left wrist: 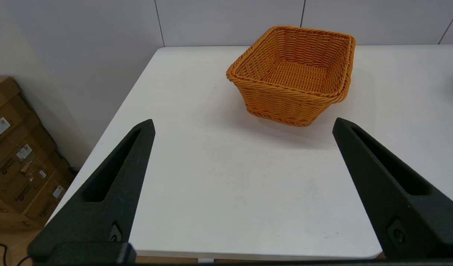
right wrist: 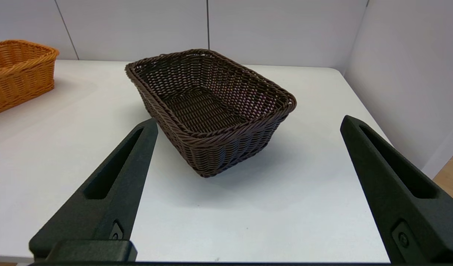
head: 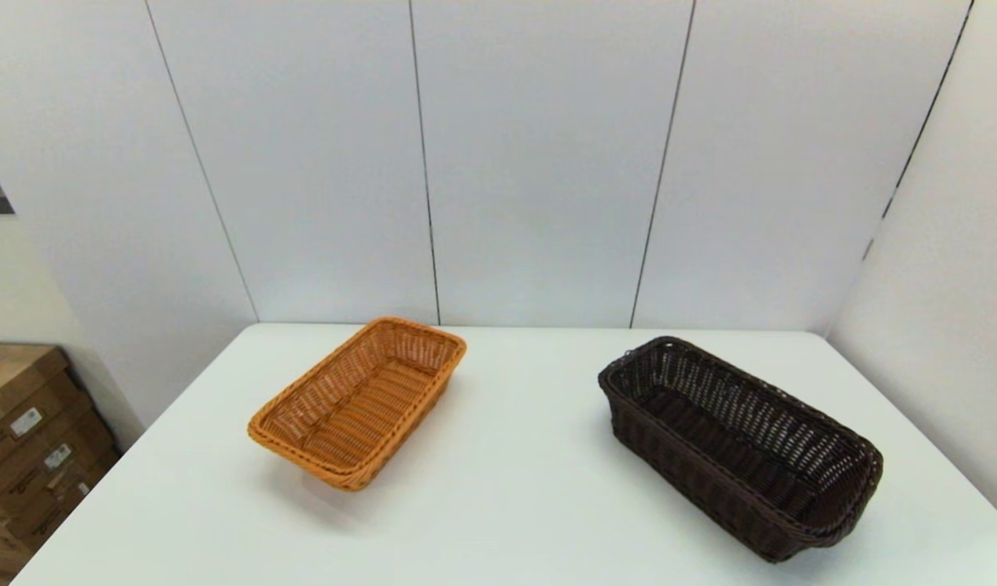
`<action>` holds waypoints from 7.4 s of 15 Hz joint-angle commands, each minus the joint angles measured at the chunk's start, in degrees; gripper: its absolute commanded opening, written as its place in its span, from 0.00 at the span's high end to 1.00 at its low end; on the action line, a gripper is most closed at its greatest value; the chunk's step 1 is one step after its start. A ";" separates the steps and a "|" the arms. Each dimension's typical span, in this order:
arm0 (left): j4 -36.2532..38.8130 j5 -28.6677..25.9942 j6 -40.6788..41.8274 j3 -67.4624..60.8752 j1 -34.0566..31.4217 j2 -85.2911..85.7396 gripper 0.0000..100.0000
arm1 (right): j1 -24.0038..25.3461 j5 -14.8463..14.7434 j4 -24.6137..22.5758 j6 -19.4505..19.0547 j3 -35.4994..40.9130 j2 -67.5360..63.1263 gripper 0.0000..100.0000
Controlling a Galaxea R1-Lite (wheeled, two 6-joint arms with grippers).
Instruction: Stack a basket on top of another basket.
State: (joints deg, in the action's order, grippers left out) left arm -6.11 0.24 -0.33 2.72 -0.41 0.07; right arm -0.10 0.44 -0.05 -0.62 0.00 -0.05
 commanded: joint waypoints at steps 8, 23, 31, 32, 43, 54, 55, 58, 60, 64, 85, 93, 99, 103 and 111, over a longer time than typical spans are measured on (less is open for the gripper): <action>-0.04 0.02 -0.02 0.01 -0.02 -0.07 0.00 | 0.01 0.00 -0.04 0.01 0.09 -0.04 0.00; -5.67 -1.12 2.44 3.79 0.15 -1.48 0.00 | 0.01 0.00 -0.04 0.01 0.09 -0.04 0.00; -10.24 -4.11 -3.19 26.11 1.29 -43.05 0.00 | 0.01 0.00 -0.04 0.01 0.09 -0.04 0.00; -10.15 -5.43 -4.59 30.50 1.29 -50.33 0.00 | 0.01 0.00 -0.04 0.01 0.09 -0.04 0.00; -20.70 -5.52 -27.44 49.66 1.38 -92.36 0.00 | 0.01 0.00 -0.04 0.01 0.00 -0.04 0.00; -25.27 0.02 -53.28 56.43 8.85 -103.70 0.00 | 0.01 0.00 -0.04 0.01 0.09 -0.04 0.00; -25.27 0.02 -53.55 57.05 9.47 -104.05 0.00 | 0.01 0.00 -0.04 0.01 0.09 -0.04 0.00; -25.18 0.02 -56.36 60.74 9.56 -105.01 0.00 | 0.01 0.00 -0.04 0.01 0.09 -0.04 0.00; -25.18 0.02 -59.79 62.94 9.64 -107.83 0.00 | 0.01 0.00 -0.04 0.01 0.09 -0.04 0.00; -22.02 0.64 -62.86 63.20 10.52 -113.45 0.00 | 0.01 0.00 -0.04 0.01 0.00 -0.04 0.00; -17.80 2.66 -63.48 66.01 11.58 -124.26 0.00 | 0.01 0.00 -0.04 0.01 0.09 -0.04 0.00; -17.80 2.74 -63.48 66.01 11.58 -125.84 1.00 | 0.01 0.00 -0.04 0.01 0.09 -0.04 0.00; -17.80 2.39 -63.48 65.92 11.58 -125.67 1.00 | 0.01 0.00 -0.04 0.01 0.09 -0.04 0.00; -17.80 1.07 -63.39 66.01 11.58 -124.44 1.00 | 0.01 0.00 -0.04 0.01 0.00 -0.04 0.00; -18.15 -8.07 -53.55 65.66 10.52 -113.36 1.00 | 0.01 0.00 -0.04 0.01 0.09 -0.04 0.00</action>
State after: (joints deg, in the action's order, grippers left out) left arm -24.14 -5.86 -56.48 68.49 10.17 -117.72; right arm -0.10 0.41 -0.07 -0.60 0.00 -0.05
